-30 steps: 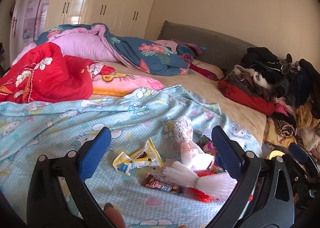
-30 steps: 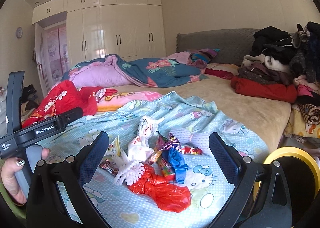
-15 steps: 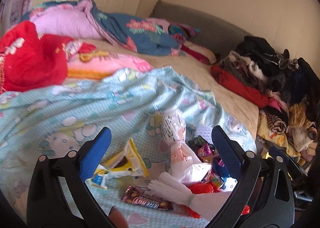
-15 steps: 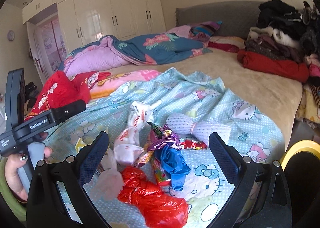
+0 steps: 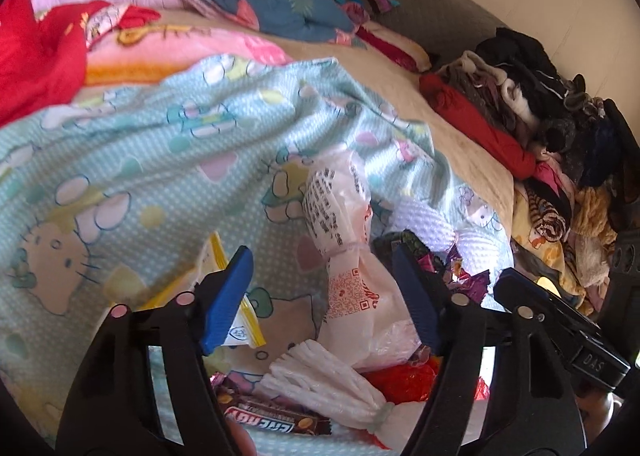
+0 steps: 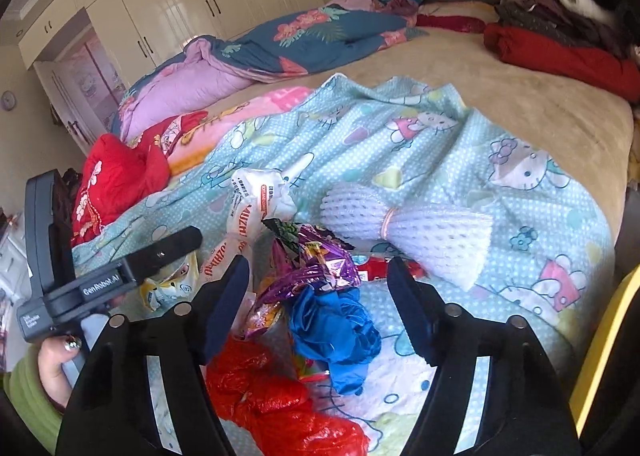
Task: Collect trash
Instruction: 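Reach the left tool to the white plastic bag and close on it, then carry the white bag with the left tool over the yellow bin while the right tool grasps a candy wrapper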
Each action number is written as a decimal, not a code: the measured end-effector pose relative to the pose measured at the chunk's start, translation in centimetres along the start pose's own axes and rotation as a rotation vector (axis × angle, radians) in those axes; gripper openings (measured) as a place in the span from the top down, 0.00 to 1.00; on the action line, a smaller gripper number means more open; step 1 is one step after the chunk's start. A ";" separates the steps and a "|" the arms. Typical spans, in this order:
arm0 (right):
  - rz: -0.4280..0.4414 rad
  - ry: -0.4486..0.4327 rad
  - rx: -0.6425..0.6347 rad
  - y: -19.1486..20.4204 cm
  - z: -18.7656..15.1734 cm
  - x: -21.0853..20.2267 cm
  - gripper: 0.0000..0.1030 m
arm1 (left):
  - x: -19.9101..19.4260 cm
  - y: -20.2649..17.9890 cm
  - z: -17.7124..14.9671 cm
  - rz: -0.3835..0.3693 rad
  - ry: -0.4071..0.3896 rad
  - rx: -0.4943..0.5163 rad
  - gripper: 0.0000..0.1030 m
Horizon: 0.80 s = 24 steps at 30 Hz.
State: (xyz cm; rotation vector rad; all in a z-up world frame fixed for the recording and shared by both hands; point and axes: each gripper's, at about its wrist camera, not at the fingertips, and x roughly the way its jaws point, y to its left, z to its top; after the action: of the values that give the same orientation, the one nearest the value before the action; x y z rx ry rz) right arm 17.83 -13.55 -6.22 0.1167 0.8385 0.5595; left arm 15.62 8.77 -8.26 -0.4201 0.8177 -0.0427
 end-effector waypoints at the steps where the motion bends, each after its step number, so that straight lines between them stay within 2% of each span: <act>1: 0.010 0.011 0.003 0.1 0.0 0.4 0.40 | 0.3 0.1 0.0 -0.004 0.010 -0.007 0.40; 5: 0.033 0.051 0.011 0.2 0.2 1.6 0.57 | 1.3 0.2 -0.2 -0.024 0.056 -0.025 0.42; 7: 0.044 0.062 0.010 0.3 0.2 2.0 0.72 | 1.8 0.1 -0.3 -0.035 0.078 -0.029 0.42; 12: 0.043 0.057 0.010 0.3 0.1 1.9 0.74 | 2.9 0.0 -0.4 -0.079 0.127 -0.070 0.43; 15: 0.043 0.025 0.009 0.1 0.4 1.2 0.74 | 3.4 -0.5 -0.4 -0.101 0.157 -0.069 0.51; 17: 0.050 0.002 0.009 0.0 0.7 0.7 0.75 | 3.6 -0.8 -0.5 -0.116 0.171 -0.067 0.65; 20: 0.055 -0.036 0.001 0.0 1.2 -0.3 0.75 | 3.3 -1.4 -0.5 -0.118 0.158 -0.047 0.76; 24: 0.065 -0.071 -0.010 0.1 1.7 -1.6 0.76 | 1.9 -1.6 -0.2 -0.108 0.105 -0.044 0.78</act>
State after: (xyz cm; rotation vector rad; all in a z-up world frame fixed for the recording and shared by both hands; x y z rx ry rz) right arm 18.24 -14.08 -3.98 0.1538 0.7650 0.6174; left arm 17.00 6.86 -9.07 -0.5063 0.8996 -0.1484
